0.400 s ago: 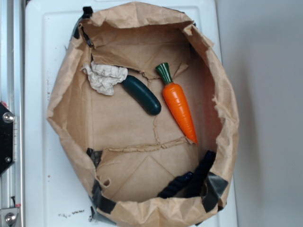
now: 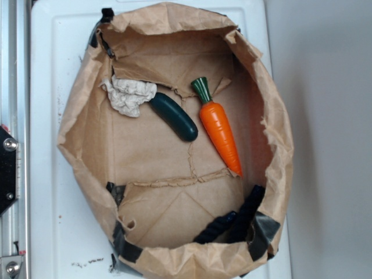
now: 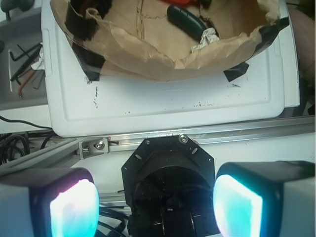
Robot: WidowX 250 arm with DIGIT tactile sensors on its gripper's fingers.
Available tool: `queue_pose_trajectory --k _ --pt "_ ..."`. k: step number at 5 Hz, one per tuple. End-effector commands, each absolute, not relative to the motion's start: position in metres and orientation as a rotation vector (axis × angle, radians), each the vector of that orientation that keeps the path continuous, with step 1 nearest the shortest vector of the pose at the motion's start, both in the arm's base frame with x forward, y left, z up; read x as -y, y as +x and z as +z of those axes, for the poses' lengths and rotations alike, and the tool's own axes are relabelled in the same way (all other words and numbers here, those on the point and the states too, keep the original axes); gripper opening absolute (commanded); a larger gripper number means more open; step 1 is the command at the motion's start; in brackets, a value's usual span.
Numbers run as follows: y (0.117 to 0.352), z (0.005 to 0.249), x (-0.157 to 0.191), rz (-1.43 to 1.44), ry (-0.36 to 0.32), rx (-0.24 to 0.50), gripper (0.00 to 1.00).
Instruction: Grab the carrot.
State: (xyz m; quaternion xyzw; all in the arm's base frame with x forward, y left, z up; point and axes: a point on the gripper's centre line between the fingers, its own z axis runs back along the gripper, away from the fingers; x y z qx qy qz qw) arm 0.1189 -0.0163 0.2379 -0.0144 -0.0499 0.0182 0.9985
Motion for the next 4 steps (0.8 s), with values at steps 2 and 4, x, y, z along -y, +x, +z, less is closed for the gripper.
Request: queue_pose_trajectory --k 2,4 --pt "0.237 0.207 -0.028 0.469 0.016 0.221 1.0" --pt "0.26 0.176 -0.054 0.918 -0.069 0.314 1.0"
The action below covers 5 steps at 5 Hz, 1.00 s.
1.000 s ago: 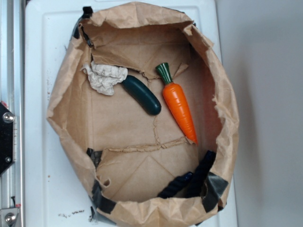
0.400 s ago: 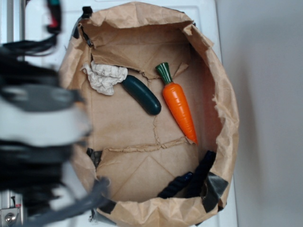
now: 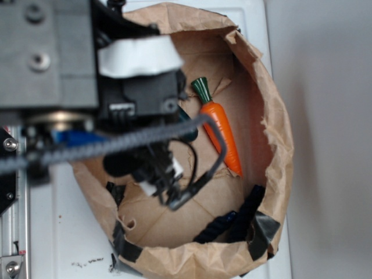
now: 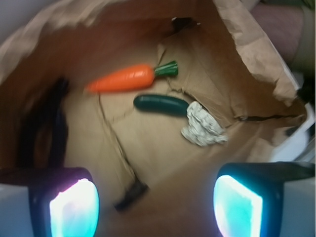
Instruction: Grab the carrot.
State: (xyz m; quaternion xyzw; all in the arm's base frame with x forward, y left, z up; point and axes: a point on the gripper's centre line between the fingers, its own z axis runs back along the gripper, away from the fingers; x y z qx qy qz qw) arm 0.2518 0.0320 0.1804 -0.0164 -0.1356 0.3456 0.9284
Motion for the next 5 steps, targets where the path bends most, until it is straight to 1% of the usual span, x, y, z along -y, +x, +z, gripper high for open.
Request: queue_pose_trajectory --k 1,2,5 --pt "0.2679 0.163 -0.0632 1.069 -0.016 0.269 1.0" --pt "0.2714 0.1577 -0.0679 1.201 -0.023 0.231 1.0" --pt "0.2714 0.1577 -0.0679 1.201 -0.023 0.231 1.0"
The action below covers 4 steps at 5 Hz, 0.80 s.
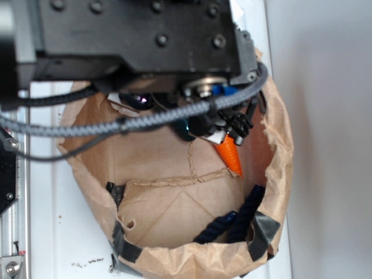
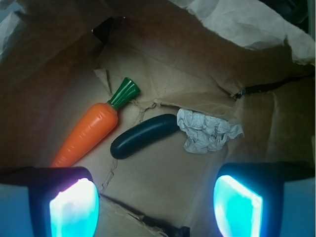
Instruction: Grab the carrot.
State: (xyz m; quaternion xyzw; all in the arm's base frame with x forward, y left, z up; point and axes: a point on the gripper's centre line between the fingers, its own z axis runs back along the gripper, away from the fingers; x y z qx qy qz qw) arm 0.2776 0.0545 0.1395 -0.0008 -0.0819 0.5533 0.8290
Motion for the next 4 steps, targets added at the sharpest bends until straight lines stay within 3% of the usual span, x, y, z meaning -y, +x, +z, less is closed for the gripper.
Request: queue_pose_trajectory --k 1,2,4 --pt "0.271 0.158 -0.068 1.201 -0.023 0.231 1.0" --pt "0.286 0.135 -0.071 1.205 -0.028 0.283 1.0" --pt "0.308 0.109 -0.078 1.216 0.042 0.348 1.0"
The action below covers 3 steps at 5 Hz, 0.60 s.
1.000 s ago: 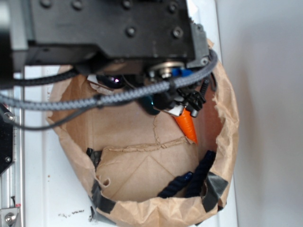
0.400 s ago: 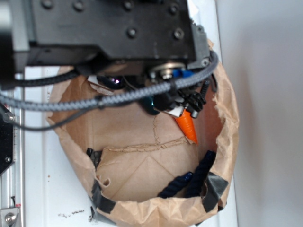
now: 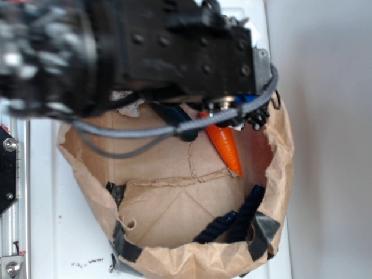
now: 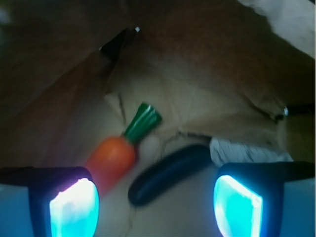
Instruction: Grab the carrot.
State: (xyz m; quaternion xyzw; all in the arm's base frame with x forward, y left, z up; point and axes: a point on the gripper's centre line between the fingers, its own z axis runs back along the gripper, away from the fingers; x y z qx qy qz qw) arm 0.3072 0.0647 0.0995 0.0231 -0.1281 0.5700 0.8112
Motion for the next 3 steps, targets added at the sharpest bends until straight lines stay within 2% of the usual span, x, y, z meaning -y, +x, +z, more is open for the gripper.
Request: queue_pose_trajectory --k 1,3 --pt "0.3074 0.1091 -0.0811 1.205 0.022 0.39 1.0" --pt "0.3168 0.1039 -0.0762 1.143 -0.009 0.427 1.0"
